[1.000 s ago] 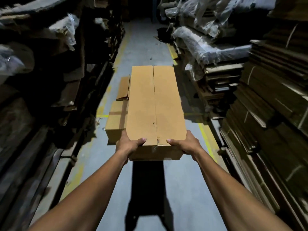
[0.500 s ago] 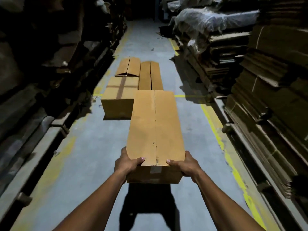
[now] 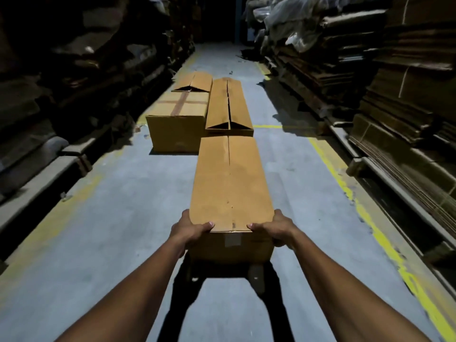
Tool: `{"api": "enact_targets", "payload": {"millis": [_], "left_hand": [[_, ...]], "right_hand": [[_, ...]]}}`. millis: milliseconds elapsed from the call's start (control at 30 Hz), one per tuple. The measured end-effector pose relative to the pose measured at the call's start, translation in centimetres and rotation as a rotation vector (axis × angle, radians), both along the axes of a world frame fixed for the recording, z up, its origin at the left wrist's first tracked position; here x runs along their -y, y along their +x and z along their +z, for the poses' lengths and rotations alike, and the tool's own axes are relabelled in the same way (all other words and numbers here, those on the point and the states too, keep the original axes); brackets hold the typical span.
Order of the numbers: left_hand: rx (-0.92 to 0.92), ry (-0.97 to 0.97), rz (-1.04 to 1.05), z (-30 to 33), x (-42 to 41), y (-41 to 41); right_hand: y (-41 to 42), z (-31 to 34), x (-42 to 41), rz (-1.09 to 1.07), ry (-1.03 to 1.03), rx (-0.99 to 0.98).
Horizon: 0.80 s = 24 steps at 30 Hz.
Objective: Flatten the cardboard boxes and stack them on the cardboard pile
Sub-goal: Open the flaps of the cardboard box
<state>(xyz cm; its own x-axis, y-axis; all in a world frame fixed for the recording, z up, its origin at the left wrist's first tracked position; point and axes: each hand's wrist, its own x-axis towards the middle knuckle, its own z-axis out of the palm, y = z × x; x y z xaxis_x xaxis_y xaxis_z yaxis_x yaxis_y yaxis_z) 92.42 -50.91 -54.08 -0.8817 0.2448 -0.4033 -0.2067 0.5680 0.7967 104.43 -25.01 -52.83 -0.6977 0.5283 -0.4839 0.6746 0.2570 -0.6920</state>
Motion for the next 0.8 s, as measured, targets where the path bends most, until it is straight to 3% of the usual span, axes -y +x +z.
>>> {"api": "enact_targets", "payload": {"millis": [133,300,433,633,800], "left_hand": [[-0.117,-0.027,-0.099,-0.2,0.2,0.4],[-0.411,-0.237,-0.317,0.0,-1.2,1.1],[-0.559,-0.351,-0.36,-0.9,-1.5,0.9],[-0.659,-0.178,-0.224,-1.0,0.5,1.0],[-0.598,0.018,0.123,2.2,1.5,0.6]], "right_hand": [[-1.5,2.0,-0.4,0.139,0.162,0.179],[-3.6,2.5,1.9,0.405,0.451,0.151],[-4.9,1.5,2.9,0.462,0.607,0.199],[-2.9,2.8,2.2,0.475,0.596,0.061],[-2.0,7.5,0.2,0.379,0.533,0.038]]}}
